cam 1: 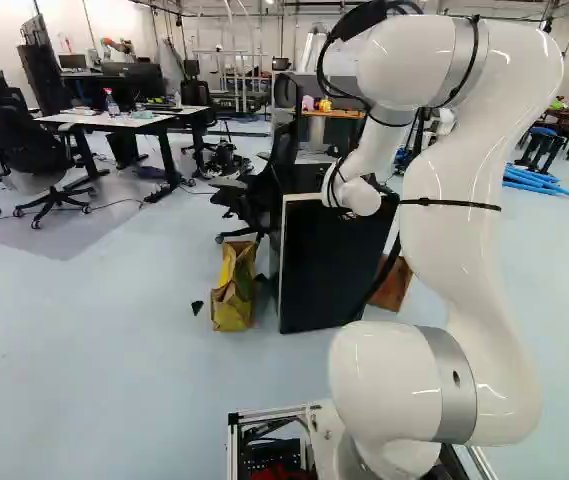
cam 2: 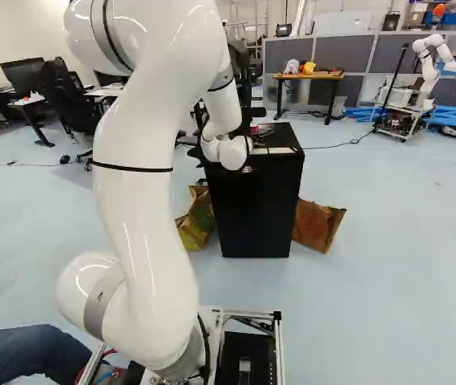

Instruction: Grab a drink from the fridge

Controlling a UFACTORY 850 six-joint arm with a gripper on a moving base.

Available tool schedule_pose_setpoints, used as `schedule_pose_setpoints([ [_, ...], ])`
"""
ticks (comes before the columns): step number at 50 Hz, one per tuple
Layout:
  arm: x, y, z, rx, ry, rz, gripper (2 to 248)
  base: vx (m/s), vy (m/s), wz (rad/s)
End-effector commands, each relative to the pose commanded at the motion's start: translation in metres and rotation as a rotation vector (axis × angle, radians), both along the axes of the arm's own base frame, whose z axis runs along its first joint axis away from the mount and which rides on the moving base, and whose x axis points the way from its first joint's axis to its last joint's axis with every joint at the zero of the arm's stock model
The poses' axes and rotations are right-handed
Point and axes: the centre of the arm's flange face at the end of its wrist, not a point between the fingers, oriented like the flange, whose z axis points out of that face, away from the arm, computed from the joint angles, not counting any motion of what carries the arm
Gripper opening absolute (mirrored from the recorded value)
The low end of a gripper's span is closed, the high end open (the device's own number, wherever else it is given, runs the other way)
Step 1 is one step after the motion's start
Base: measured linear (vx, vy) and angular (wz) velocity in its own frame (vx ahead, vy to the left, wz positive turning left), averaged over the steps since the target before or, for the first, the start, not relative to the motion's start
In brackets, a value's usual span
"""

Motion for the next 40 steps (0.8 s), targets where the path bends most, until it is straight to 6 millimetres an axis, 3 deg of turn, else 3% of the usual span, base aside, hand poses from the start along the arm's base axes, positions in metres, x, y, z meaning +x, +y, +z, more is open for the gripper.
schedule_pose_setpoints([
  [16, 0.0, 0.0, 0.0, 0.0, 0.0, 0.0, 239, 0.0, 0.0, 0.0],
  [17, 0.0, 0.0, 0.0, 0.0, 0.0, 0.0, 200, 0.0, 0.0, 0.0],
  [21, 0.0, 0.0, 0.0, 0.0, 0.0, 0.0, 200, 0.0, 0.0, 0.0],
  [22, 0.0, 0.0, 0.0, 0.0, 0.0, 0.0, 161, 0.0, 0.0, 0.0],
  [26, 0.0, 0.0, 0.0, 0.0, 0.0, 0.0, 161, 0.0, 0.0, 0.0],
  [27, 0.0, 0.0, 0.0, 0.0, 0.0, 0.0, 123, 0.0, 0.0, 0.0],
  [31, 0.0, 0.0, 0.0, 0.0, 0.0, 0.0, 123, 0.0, 0.0, 0.0],
  [32, 0.0, 0.0, 0.0, 0.0, 0.0, 0.0, 100, 0.0, 0.0, 0.0],
  [40, -0.0001, 0.0, 0.0027, -0.001, -0.004, 0.0, 100, 0.0, 0.0, 0.0],
])
